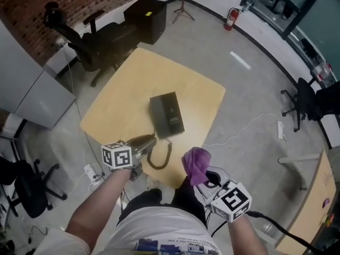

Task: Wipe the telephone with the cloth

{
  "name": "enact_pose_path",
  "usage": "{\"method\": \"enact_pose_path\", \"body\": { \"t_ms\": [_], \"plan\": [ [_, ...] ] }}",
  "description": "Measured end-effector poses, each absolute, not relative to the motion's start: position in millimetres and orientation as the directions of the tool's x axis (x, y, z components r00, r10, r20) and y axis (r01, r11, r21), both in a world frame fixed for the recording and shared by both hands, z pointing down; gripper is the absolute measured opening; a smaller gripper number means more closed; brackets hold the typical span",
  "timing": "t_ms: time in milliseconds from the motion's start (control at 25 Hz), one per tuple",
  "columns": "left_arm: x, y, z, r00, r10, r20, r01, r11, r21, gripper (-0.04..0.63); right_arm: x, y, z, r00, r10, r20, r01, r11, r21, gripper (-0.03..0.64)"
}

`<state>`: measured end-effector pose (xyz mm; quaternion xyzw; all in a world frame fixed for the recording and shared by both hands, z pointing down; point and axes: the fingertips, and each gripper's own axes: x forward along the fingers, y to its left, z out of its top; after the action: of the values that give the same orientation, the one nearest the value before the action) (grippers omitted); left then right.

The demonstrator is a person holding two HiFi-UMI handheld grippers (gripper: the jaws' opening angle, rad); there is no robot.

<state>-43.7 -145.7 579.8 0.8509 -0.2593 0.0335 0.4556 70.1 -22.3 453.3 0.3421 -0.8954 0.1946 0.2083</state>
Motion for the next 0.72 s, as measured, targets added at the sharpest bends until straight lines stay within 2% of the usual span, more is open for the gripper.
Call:
{"method": "enact_pose_path", "body": {
  "t_ms": [320,520,720],
  "plan": [
    [-39,-210,639,0.791,-0.514,0.332,-0.506,-0.245,0.827,0.183,116,-64,456,-0.734,-0.403,0.546,-0.588,0.779,-0.217,0.044],
    [-35,-225,647,0.786,-0.553,0.277,-0.445,-0.194,0.874,0.192,146,-82,470,-0.751,-0.351,0.560,-0.558,0.790,-0.253,0.044],
    [-37,-228,650,0.770,-0.554,0.316,-0.487,-0.192,0.852,0.163,163,-94,477,-0.761,-0.318,0.566,-0.540,0.793,-0.281,0.044]
  ]
}}
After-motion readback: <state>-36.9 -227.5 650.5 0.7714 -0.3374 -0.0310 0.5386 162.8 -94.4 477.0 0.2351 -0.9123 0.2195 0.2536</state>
